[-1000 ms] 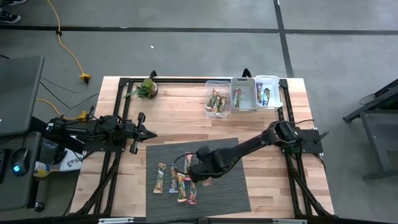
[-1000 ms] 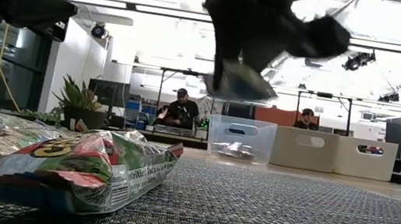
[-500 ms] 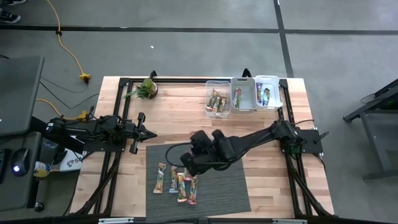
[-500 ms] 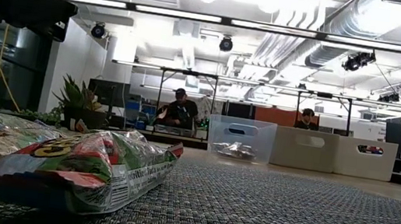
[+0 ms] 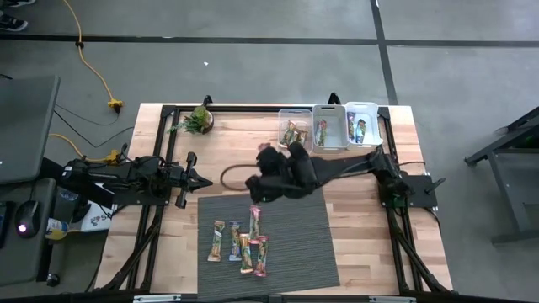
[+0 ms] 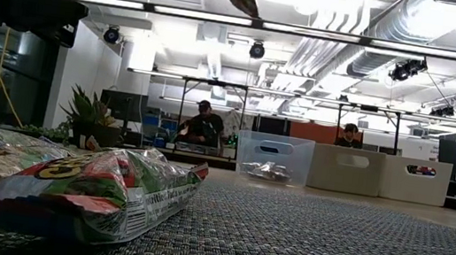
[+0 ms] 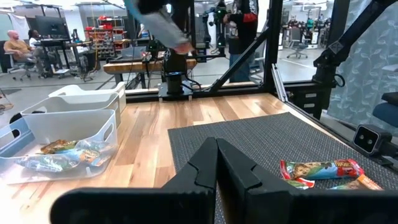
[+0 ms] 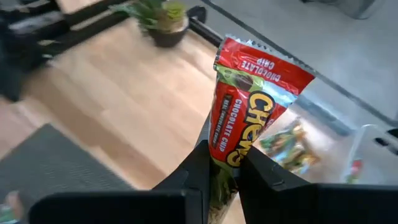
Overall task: Pick and place Granola Bars by type
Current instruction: Put the red granola bar into the gray bin
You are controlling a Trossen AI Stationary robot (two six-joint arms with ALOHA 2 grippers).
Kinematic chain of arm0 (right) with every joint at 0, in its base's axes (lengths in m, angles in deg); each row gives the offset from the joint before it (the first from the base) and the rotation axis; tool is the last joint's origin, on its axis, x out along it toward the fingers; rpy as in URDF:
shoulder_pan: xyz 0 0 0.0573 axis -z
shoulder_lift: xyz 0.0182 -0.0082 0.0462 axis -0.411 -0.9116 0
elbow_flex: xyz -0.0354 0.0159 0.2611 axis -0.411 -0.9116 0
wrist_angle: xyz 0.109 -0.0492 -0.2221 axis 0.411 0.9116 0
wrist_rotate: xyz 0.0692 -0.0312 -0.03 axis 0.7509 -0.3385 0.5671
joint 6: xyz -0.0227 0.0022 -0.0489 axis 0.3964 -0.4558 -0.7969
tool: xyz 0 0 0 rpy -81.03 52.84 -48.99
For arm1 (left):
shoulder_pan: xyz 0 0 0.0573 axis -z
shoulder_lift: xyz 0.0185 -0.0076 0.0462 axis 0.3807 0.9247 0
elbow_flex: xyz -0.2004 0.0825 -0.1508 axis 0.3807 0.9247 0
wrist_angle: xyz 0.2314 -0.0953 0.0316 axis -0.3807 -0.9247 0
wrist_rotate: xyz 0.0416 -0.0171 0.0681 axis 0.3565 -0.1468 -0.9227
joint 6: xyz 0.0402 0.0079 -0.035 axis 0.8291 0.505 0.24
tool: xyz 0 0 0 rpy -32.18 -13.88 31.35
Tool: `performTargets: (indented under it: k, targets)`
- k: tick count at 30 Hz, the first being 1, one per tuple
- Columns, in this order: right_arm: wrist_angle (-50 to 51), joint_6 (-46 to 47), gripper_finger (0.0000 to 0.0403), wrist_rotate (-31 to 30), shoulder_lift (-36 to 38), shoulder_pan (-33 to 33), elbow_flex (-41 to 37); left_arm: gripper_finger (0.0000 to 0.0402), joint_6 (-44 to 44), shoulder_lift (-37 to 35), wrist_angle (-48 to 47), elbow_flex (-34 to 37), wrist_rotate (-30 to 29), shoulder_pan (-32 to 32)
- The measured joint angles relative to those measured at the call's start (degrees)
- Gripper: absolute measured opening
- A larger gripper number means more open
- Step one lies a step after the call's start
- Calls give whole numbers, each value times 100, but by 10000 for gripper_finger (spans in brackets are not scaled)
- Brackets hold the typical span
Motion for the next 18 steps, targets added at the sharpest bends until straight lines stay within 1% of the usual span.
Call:
performTargets:
  k: [3,11,18]
  targets:
    - [167,-171,46,-9,120,252,2,1,0,2,0,0,0,-1]
    - [1062,-239,46,-371,440,1174,-14,1,0,1,0,0,-2,-1]
    - [1051,-1145,46,-437,613,2169,-226,1,0,0,0,0,-2,-1]
